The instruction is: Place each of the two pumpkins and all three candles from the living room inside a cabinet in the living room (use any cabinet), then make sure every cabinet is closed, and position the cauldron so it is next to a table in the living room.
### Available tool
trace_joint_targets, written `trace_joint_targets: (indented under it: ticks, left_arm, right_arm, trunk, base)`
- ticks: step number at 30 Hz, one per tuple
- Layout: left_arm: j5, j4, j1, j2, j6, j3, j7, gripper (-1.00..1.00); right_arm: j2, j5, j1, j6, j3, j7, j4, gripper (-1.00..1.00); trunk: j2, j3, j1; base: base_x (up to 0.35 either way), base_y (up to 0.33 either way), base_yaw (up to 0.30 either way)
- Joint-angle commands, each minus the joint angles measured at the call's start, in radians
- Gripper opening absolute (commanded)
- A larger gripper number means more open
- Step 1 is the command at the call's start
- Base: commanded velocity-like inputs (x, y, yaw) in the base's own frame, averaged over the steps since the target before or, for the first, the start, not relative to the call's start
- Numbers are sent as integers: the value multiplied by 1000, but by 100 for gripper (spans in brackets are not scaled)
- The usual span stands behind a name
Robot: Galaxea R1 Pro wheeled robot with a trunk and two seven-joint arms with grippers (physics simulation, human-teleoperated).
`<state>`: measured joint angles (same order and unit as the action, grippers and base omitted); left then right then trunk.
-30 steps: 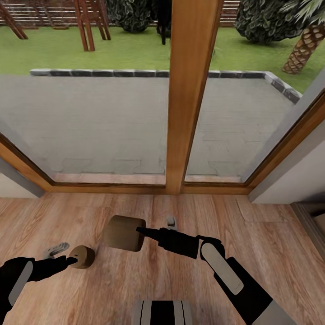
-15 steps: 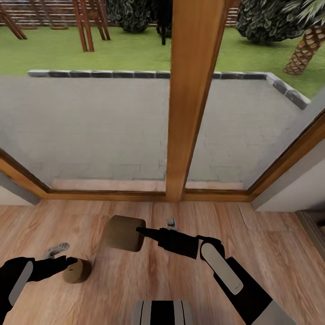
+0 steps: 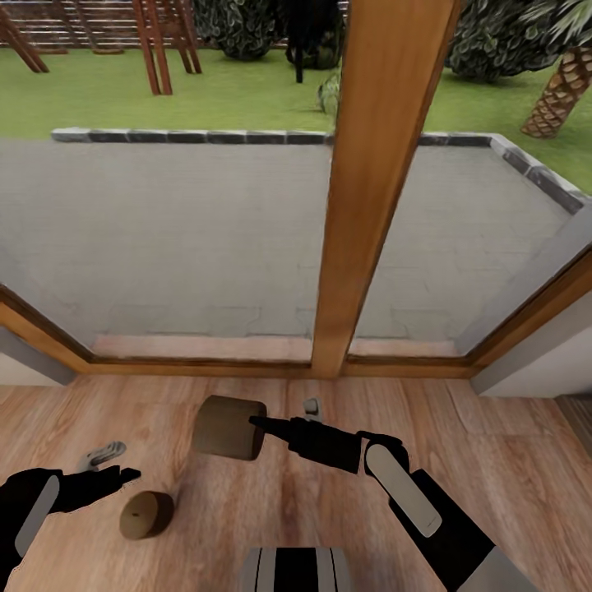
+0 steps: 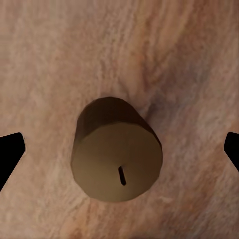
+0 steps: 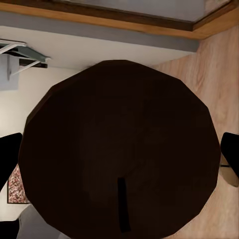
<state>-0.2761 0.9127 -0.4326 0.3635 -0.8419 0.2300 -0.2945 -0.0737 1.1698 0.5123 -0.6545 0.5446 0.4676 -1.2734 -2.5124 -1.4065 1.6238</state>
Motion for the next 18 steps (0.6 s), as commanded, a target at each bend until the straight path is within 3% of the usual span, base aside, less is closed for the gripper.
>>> trace_joint_targets:
  ticks: [1, 7, 18]
  left_arm:
    - [0, 0, 0, 0, 0, 0, 0, 100]
    - [0, 0, 0, -1, 1, 0, 0, 100]
    - [0, 1, 0, -1, 3, 0, 0, 100]
  right_arm:
    - [0, 2, 0, 0, 0, -1, 0, -100]
    - [1, -2, 0, 0, 1, -1, 0, -100]
    - [1, -4, 0, 0, 0, -1, 0, -100]
  trunk:
    - [0, 0, 0]
    - [0, 0, 0]
    - [-3, -43, 5]
  base:
    - [62, 70, 0]
    - [15, 16, 0]
    - [1, 1, 0]
